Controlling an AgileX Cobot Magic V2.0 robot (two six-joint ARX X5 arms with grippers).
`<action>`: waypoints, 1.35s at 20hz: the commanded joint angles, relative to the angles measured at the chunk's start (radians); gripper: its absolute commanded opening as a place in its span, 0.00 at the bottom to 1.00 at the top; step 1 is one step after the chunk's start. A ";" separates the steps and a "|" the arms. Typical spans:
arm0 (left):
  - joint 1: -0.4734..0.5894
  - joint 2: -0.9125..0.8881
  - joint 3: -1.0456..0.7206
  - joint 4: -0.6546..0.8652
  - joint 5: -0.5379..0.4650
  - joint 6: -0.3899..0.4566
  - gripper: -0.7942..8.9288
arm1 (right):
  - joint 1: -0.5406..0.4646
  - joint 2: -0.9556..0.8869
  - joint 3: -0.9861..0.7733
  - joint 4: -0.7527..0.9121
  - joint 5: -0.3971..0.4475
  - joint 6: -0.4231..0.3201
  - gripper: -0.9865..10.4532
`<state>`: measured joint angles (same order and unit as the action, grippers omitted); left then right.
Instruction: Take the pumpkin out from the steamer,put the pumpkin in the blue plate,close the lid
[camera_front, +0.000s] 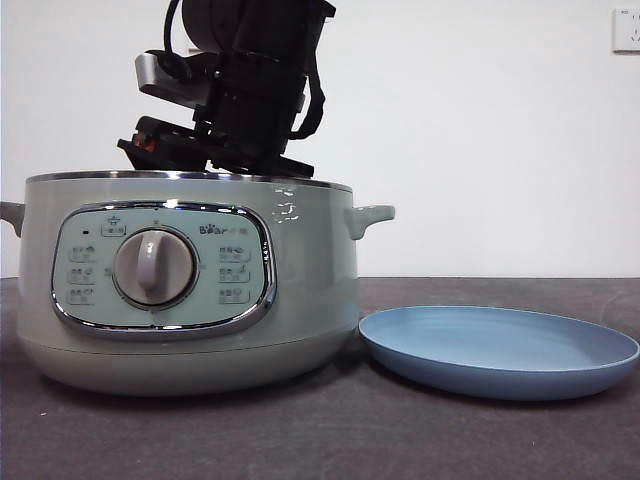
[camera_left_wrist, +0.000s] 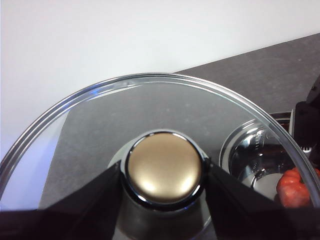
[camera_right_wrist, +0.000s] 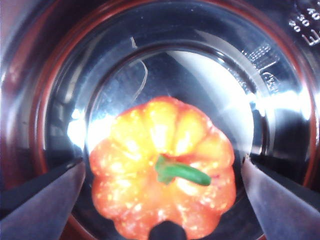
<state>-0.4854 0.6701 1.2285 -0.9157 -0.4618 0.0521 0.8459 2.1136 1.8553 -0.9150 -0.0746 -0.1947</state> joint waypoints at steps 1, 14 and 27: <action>0.000 -0.012 0.005 0.034 -0.009 0.002 0.07 | 0.007 0.003 0.001 0.010 0.006 0.000 0.05; 0.000 0.040 0.005 0.119 0.085 0.002 0.07 | -0.142 -0.443 0.001 -0.322 0.030 0.051 0.09; 0.000 0.133 0.005 0.221 0.216 0.001 0.07 | -0.380 -0.726 -0.375 -0.311 0.055 0.219 0.08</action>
<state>-0.4854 0.8131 1.2285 -0.7498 -0.2466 0.0521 0.4648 1.3895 1.5028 -1.2350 -0.0250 0.0078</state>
